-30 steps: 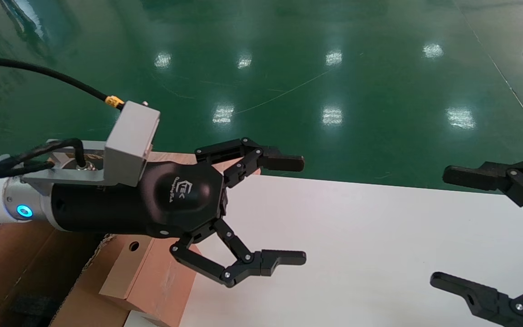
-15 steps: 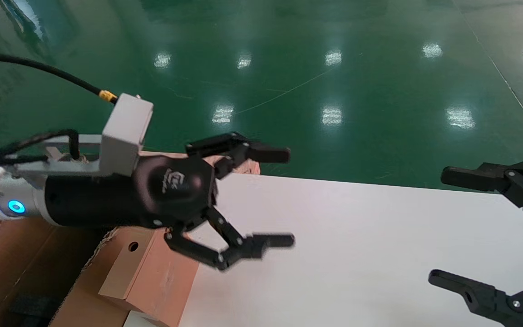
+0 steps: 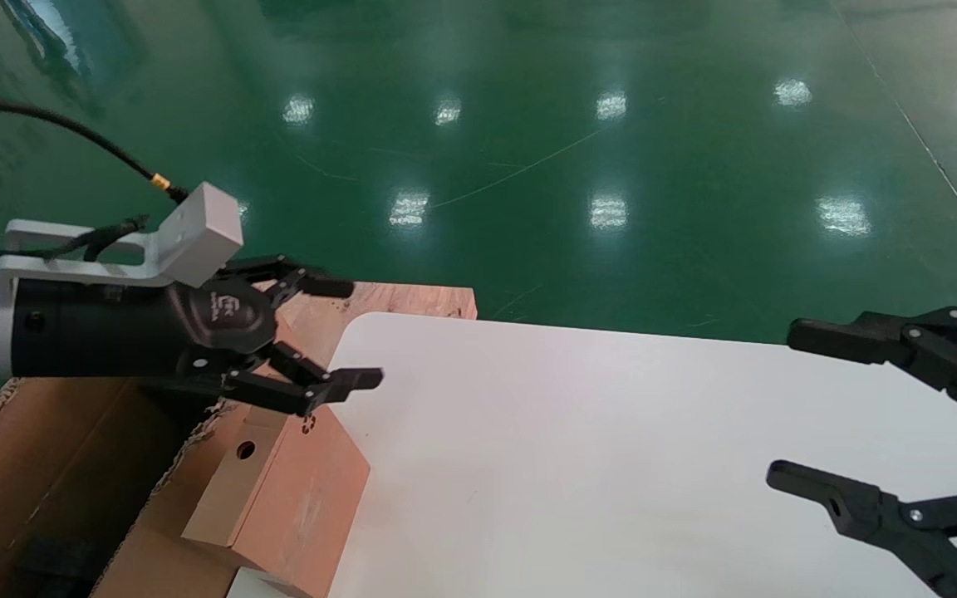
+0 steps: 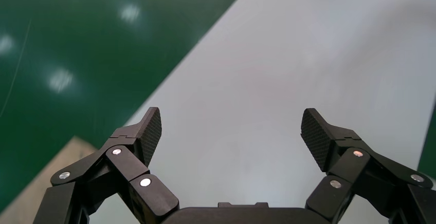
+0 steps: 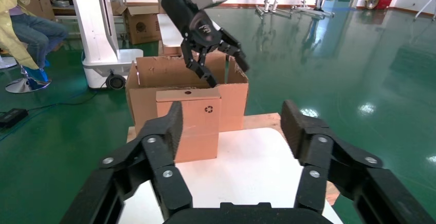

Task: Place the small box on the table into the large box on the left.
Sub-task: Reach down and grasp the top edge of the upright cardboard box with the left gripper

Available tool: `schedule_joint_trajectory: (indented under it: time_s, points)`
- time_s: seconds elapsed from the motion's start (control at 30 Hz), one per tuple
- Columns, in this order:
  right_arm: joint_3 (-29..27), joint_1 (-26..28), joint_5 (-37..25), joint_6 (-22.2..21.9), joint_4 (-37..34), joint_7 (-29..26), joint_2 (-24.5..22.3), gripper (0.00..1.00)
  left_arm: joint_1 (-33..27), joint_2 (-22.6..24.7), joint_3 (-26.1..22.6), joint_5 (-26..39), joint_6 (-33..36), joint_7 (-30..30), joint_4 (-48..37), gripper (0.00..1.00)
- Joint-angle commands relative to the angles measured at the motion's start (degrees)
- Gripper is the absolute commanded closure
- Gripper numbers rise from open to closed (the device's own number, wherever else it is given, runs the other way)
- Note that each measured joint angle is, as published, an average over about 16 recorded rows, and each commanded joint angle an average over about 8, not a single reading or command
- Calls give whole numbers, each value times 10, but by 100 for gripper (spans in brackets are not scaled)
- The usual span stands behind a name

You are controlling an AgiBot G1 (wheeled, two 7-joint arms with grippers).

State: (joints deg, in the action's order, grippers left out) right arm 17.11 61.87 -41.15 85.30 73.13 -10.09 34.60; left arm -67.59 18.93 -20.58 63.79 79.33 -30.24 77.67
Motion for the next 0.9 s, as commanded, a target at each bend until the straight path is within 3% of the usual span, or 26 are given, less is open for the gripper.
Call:
schedule_joint_trajectory:
  time_s: [0.03, 0.33, 0.57, 0.73, 0.9]
  points:
    - [0, 0, 0, 0, 0, 0, 0, 100, -7, -12, -7, 22, 2, -22, 1, 0]
    - [0, 0, 0, 0, 0, 0, 0, 100, -55, -31, -28, 98, 45, -73, 5, 0]
    - [0, 0, 0, 0, 0, 0, 0, 100, -63, -30, -30, 105, 51, -73, -1, 0]
    - [0, 0, 0, 0, 0, 0, 0, 100, -78, -10, -44, 136, 58, -100, -9, 0]
    - [0, 0, 0, 0, -1, 0, 0, 100, -121, 35, -83, 228, 81, -176, -10, 0]
